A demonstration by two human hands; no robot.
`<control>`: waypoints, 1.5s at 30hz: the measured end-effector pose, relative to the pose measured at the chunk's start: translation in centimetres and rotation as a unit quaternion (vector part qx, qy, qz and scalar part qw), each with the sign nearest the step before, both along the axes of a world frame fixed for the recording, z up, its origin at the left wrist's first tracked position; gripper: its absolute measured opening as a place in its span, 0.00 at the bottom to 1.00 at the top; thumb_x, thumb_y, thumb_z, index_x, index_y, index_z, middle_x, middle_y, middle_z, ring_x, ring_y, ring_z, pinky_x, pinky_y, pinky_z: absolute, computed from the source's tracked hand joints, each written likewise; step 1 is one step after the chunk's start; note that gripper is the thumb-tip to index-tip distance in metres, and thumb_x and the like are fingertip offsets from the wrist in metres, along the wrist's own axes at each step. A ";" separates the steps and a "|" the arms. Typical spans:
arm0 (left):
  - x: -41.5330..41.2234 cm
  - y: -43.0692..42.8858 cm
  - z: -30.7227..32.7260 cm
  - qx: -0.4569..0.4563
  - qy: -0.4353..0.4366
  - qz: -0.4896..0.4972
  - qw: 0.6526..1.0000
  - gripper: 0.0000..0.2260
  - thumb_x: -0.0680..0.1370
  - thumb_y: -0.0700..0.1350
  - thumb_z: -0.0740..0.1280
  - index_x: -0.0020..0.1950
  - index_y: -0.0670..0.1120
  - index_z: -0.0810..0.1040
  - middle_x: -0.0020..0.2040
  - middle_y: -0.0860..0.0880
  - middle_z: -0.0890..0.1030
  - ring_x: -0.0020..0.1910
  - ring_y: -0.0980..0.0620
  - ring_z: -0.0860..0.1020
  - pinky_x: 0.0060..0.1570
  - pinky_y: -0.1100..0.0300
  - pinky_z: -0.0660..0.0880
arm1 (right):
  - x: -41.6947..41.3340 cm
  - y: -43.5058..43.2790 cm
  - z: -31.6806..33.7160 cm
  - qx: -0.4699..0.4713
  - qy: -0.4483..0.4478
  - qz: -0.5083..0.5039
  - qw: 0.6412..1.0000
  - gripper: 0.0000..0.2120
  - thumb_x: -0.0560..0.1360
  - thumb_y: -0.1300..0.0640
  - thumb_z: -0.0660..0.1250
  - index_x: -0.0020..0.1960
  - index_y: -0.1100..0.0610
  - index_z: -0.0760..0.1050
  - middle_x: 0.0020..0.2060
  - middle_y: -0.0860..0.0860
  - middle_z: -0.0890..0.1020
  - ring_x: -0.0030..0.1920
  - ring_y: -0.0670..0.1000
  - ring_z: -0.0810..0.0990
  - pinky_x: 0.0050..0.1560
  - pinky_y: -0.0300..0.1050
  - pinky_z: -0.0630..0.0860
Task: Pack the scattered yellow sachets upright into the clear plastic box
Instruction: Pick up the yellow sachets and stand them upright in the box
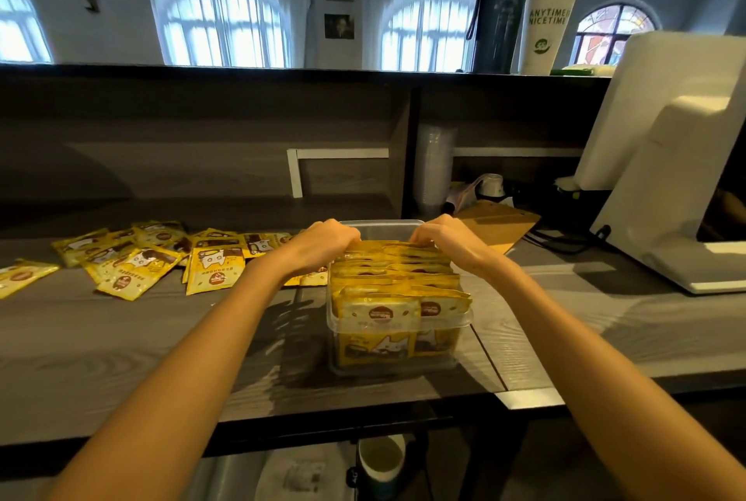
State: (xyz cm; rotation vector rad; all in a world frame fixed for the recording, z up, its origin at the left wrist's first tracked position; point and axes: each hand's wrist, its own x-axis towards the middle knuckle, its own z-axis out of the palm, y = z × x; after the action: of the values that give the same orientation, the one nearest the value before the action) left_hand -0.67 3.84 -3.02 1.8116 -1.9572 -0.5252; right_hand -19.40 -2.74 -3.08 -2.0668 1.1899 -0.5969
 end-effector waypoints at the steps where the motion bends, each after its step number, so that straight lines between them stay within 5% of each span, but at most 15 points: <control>1: 0.0 0.0 0.0 -0.003 -0.005 0.001 1.000 0.16 0.81 0.47 0.54 0.45 0.40 0.78 0.48 0.42 0.78 0.50 0.45 0.75 0.54 0.47 0.73 | 0.1 0.1 0.1 -0.008 -0.006 -0.004 1.000 0.14 0.78 0.60 0.58 0.53 0.67 0.78 0.53 0.59 0.78 0.52 0.52 0.73 0.45 0.39 0.70; 4: -0.1 0.2 0.3 -0.048 0.003 0.022 0.999 0.14 0.81 0.45 0.55 0.56 0.40 0.78 0.56 0.43 0.78 0.56 0.46 0.76 0.54 0.53 0.74 | 0.4 0.6 0.7 -0.045 -0.011 -0.017 0.999 0.13 0.77 0.58 0.59 0.50 0.65 0.79 0.53 0.60 0.79 0.54 0.56 0.76 0.51 0.44 0.70; 9: 0.8 0.9 1.4 -0.152 0.047 0.107 0.982 0.11 0.80 0.40 0.58 0.58 0.43 0.77 0.55 0.43 0.79 0.50 0.54 0.74 0.45 0.61 0.70 | 2.5 2.6 2.4 -0.195 0.009 -0.051 0.980 0.15 0.77 0.56 0.58 0.49 0.65 0.79 0.47 0.61 0.82 0.50 0.59 0.79 0.52 0.54 0.76; 16: 5.2 5.8 2.3 -0.294 0.040 0.255 0.920 0.11 0.79 0.41 0.59 0.56 0.43 0.79 0.52 0.43 0.80 0.50 0.47 0.77 0.46 0.58 0.71 | 10.4 9.2 3.9 -0.309 -0.053 0.015 0.950 0.12 0.78 0.60 0.58 0.58 0.60 0.76 0.56 0.55 0.79 0.56 0.54 0.76 0.55 0.46 0.73; 24: 13.3 8.3 -4.1 -0.130 0.030 0.384 0.914 0.14 0.79 0.38 0.56 0.60 0.41 0.77 0.60 0.41 0.78 0.58 0.42 0.75 0.54 0.54 0.71 | 18.8 11.8 -2.3 -0.184 0.058 0.087 0.977 0.14 0.76 0.61 0.59 0.62 0.62 0.71 0.61 0.58 0.74 0.62 0.58 0.72 0.59 0.52 0.71; 27: 15.2 7.5 -6.7 -0.058 0.011 0.359 0.932 0.17 0.80 0.38 0.55 0.67 0.41 0.71 0.67 0.41 0.73 0.65 0.42 0.71 0.61 0.53 0.68 | 19.9 10.2 -5.1 -0.125 0.145 0.072 0.979 0.19 0.77 0.57 0.60 0.65 0.62 0.67 0.67 0.59 0.68 0.69 0.60 0.65 0.67 0.56 0.66; 30: 15.3 6.4 -7.9 -0.019 -0.019 0.284 0.958 0.20 0.81 0.40 0.53 0.73 0.42 0.62 0.75 0.44 0.60 0.75 0.46 0.57 0.73 0.53 0.55 | 20.4 8.7 -6.5 -0.061 0.200 0.034 0.977 0.26 0.78 0.54 0.58 0.73 0.60 0.58 0.75 0.59 0.54 0.75 0.61 0.50 0.74 0.61 0.52; 35: 14.8 5.0 -8.2 0.060 -0.040 0.213 0.974 0.22 0.82 0.45 0.48 0.76 0.46 0.52 0.78 0.47 0.45 0.77 0.49 0.43 0.75 0.49 0.44 | 20.5 7.4 -7.4 -0.049 0.239 0.024 0.969 0.24 0.78 0.53 0.58 0.72 0.60 0.60 0.73 0.60 0.59 0.73 0.62 0.55 0.72 0.62 0.53; 39: 14.3 5.5 -8.4 0.100 -0.134 0.222 0.961 0.21 0.82 0.45 0.47 0.76 0.49 0.54 0.78 0.46 0.52 0.77 0.47 0.50 0.72 0.41 0.44 | 19.7 7.6 -6.8 -0.101 0.256 0.051 0.960 0.19 0.78 0.55 0.57 0.66 0.62 0.68 0.67 0.60 0.67 0.69 0.63 0.63 0.69 0.59 0.61; 42: 13.5 6.3 -8.0 0.078 -0.219 0.243 0.942 0.18 0.80 0.41 0.52 0.69 0.45 0.68 0.69 0.42 0.68 0.70 0.41 0.64 0.69 0.42 0.58 | 19.6 8.2 -6.3 -0.101 0.228 0.081 0.965 0.14 0.76 0.58 0.57 0.57 0.63 0.74 0.60 0.60 0.73 0.61 0.61 0.71 0.59 0.53 0.69; 45: 12.9 7.2 -6.9 0.057 -0.271 0.255 0.927 0.10 0.78 0.37 0.59 0.57 0.38 0.75 0.59 0.39 0.75 0.59 0.40 0.73 0.54 0.49 0.71 | 19.8 8.9 -5.6 -0.061 0.159 0.083 0.982 0.09 0.75 0.62 0.58 0.46 0.64 0.75 0.47 0.59 0.76 0.50 0.58 0.75 0.46 0.49 0.72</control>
State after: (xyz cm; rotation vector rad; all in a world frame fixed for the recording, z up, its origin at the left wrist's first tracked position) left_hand 12.21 11.07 -9.92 2.6330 -1.6564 0.0468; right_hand 0.37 6.16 -8.69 -2.4040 1.1609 -0.2727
